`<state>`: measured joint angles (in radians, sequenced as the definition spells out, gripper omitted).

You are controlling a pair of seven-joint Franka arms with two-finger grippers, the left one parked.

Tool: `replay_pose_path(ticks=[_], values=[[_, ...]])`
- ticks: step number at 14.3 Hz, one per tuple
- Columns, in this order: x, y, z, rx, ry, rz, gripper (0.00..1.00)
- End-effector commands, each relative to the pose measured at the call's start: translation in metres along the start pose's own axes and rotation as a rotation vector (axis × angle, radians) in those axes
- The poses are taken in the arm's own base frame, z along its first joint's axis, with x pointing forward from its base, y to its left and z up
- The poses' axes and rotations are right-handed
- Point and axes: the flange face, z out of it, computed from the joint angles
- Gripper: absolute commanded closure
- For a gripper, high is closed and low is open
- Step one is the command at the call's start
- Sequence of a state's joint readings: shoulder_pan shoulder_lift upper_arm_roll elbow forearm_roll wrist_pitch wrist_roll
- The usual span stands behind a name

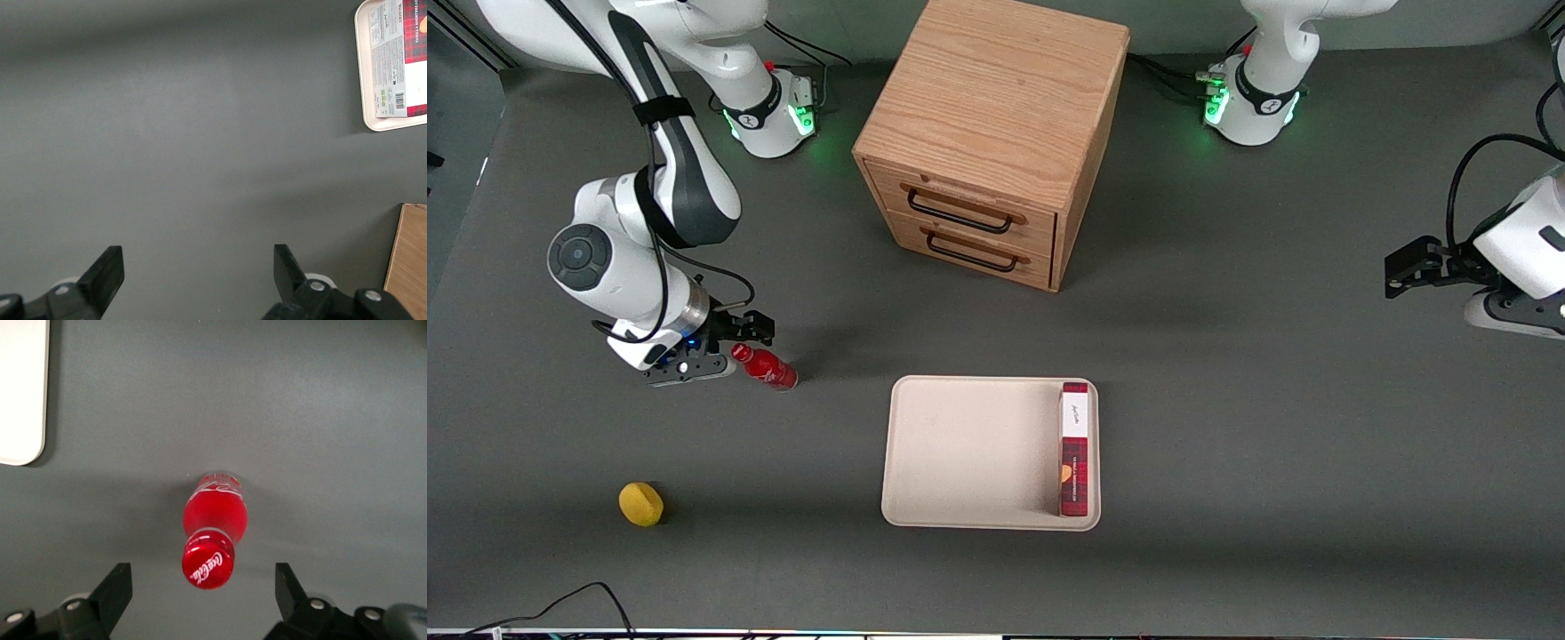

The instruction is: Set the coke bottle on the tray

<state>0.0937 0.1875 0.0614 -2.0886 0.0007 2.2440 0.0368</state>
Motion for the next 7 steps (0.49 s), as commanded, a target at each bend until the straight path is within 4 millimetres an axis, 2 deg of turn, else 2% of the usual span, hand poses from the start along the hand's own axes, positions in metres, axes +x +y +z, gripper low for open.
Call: replay_pose_path(ticks=[1, 2, 5, 7], values=[[-0.0071, -0.0002, -0.0040, -0.014, 0.019, -0.005, 0.09], [-0.0103, 0.0008, -0.0032, -0.015, 0.017, -0.004, 0.11], [-0.0114, 0.0026, -0.0027, -0.018, 0.021, -0.005, 0.31], [-0.0109, 0.0052, -0.0034, -0.018, 0.022, 0.000, 0.56]])
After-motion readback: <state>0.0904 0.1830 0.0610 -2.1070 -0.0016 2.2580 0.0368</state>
